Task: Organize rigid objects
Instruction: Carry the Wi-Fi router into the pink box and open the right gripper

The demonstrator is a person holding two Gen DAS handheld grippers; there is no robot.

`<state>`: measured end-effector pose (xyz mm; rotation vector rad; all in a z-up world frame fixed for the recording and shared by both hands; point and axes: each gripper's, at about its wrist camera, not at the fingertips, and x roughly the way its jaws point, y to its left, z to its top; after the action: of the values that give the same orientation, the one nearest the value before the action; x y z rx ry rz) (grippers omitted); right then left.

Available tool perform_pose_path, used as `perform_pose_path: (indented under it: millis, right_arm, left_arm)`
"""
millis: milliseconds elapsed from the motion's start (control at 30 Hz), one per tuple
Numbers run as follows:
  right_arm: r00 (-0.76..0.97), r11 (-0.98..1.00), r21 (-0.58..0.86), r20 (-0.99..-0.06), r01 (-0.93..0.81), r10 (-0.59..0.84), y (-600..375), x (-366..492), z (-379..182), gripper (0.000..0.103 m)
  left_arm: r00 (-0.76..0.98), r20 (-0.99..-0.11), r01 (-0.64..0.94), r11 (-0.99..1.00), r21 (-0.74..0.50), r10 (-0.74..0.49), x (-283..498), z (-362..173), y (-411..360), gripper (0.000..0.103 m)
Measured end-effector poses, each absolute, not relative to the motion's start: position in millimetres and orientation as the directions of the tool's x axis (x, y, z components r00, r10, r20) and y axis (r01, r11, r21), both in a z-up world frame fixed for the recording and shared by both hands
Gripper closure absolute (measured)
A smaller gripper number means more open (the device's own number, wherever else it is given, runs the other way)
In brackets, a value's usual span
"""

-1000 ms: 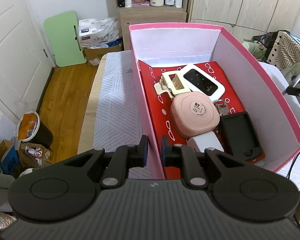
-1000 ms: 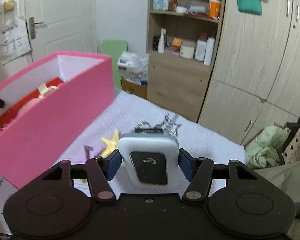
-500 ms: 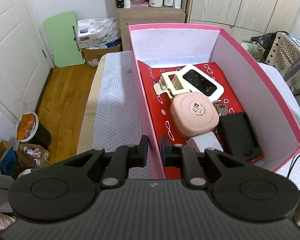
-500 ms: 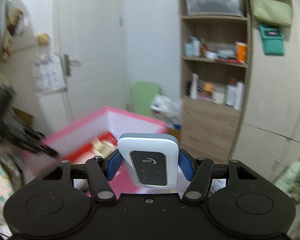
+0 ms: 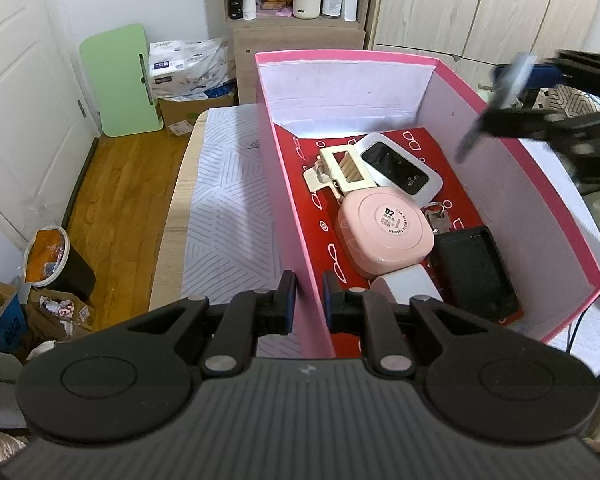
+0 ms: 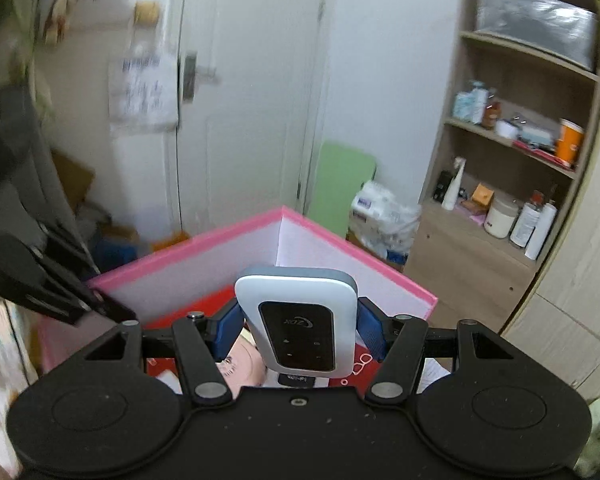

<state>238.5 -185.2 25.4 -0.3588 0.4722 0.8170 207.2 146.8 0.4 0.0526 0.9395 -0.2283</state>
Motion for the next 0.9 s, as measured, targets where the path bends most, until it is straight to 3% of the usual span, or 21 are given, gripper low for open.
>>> perform_pose_path:
  millis: [267, 500, 900]
  right_arm:
    - [0.61, 0.518, -0.379, -0.682, -0.767, 0.404, -140.8, 267.2, 12.6, 0.037]
    - [0.643, 0.329, -0.563, -0.729, -0.758, 0.235, -108.4, 281.8, -12.7, 0.039]
    - [0.568, 0.168, -0.543, -0.784, -0.823, 0.251, -85.2, 296.0, -21.4, 0.039]
  left_arm:
    - [0.567, -0.799, 0.235, 0.969, -0.075, -0.199, 207.6, -0.7, 150.7, 0.088]
    - [0.57, -0.794, 0.234, 0.968, -0.091, -0.213, 208.2, -2.0, 153.0, 0.088]
    - [0.567, -0.792, 0.237, 0.966, -0.109, -0.228, 209.0, -1.9, 154.9, 0.087]
